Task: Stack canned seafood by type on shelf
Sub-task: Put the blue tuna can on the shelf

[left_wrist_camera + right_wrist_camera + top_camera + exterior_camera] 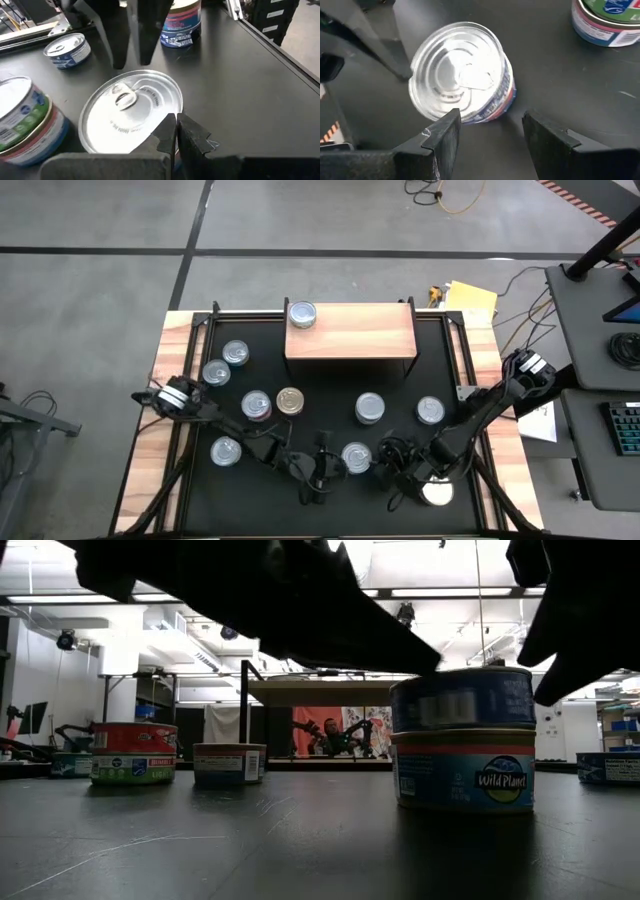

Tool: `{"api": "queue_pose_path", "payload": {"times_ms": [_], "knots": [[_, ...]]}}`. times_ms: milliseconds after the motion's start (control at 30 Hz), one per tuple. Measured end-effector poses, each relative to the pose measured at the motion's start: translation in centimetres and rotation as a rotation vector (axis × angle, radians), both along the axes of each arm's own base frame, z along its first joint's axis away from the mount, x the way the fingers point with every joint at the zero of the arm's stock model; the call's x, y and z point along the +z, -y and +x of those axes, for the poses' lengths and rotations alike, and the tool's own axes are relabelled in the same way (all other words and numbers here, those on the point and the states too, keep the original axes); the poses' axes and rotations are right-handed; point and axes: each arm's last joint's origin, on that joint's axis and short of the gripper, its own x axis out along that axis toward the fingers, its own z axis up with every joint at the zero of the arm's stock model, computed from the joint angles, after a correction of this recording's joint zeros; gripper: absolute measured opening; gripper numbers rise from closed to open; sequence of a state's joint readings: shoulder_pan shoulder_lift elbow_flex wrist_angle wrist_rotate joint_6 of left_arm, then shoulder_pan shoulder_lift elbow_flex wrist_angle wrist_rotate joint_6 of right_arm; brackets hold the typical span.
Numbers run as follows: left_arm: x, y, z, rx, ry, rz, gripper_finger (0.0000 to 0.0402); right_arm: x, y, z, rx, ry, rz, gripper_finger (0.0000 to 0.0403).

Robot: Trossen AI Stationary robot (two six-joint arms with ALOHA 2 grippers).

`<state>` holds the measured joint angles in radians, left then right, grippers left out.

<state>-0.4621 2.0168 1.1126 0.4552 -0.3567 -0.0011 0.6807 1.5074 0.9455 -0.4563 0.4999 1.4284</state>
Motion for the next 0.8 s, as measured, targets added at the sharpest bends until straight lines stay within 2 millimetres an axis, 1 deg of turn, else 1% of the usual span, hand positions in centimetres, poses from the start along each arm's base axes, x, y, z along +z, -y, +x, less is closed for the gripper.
{"api": "queue_pose_path", "payload": {"times_ms": [167,333,433,633,800], "knots": [[-0.4,0.6,1.3,0.006,0.007,-0.009,0.0000,-0.4,0.2,-0.2,-0.001,-0.012,-0.009,0.0201],[-0.2,0.6,1.5,0.008,-0.005,-0.003,0.0000,-0.3,0.1,-0.3,0.013,-0.013,-0.012,0.0201],[0.2,0.5,1.3,0.008,-0.010,-0.001,0.0000,0.1,0.2,-0.4,0.039,-0.013,0.000,0.0201],[0.8,0.1,1.0,0.057,-0.015,0.036,0.0000,2.0,0.6,-0.9,0.077,0.029,0.012,0.0201],[0.8,-0.3,0.9,0.077,-0.030,0.065,0.0000,2.1,0.9,-1.0,0.088,0.027,-0.004,0.0201]]}}
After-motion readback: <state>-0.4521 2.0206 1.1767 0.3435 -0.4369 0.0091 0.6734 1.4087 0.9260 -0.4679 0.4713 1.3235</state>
